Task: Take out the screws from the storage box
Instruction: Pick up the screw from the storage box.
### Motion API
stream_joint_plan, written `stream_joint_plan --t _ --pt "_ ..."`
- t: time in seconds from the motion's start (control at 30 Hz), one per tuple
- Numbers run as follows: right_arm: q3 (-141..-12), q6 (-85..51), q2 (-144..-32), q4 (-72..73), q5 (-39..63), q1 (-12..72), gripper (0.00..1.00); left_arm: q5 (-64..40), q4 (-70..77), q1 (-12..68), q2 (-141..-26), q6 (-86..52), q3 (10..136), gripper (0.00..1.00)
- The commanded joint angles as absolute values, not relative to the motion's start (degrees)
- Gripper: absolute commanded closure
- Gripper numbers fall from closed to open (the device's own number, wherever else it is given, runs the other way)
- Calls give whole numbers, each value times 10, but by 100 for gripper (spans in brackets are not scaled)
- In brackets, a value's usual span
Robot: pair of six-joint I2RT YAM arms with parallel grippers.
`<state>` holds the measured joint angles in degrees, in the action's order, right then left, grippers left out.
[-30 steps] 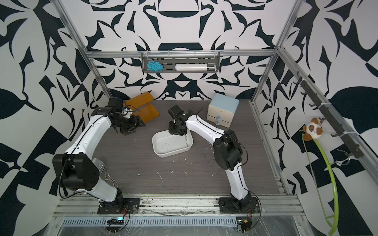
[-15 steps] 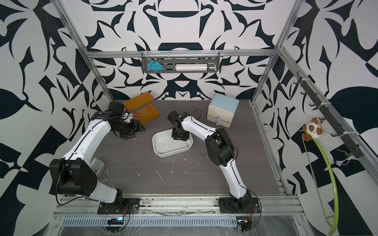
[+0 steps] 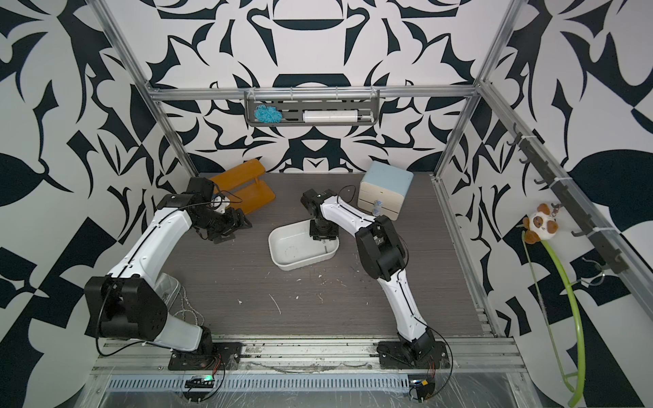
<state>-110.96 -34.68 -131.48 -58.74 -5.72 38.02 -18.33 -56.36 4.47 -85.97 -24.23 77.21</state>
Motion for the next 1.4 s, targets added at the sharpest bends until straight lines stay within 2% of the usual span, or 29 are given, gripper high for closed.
stream_joint_plan --t 0.0,0.2,0.3,0.63,0.8,1.1,1.2,1.37 --pt "-1128 -328 -1318 -600 -46 386 62 -195 -564 45 -856 -243 763 25" --pt "-1125 -323 -1334 -593 -42 383 66 -195 -564 46 -859 -242 765 25" --pt "-1127 -321 -1341 -590 -37 381 71 -197 -566 45 -862 -242 767 25" --pt "-1130 -316 -1351 -584 -24 379 100 -197 -567 46 -871 -239 775 25" --pt "-1141 -319 -1330 -588 -33 379 100 -198 -569 46 -873 -238 776 25" --pt "-1183 -335 -1220 -640 -93 379 100 -198 -568 46 -878 -239 780 25" --pt "-1135 -347 -1159 -646 -136 367 100 -198 -570 46 -877 -239 780 25" --pt "-958 -355 -1056 -612 -146 303 100 -202 -567 46 -881 -239 781 25"
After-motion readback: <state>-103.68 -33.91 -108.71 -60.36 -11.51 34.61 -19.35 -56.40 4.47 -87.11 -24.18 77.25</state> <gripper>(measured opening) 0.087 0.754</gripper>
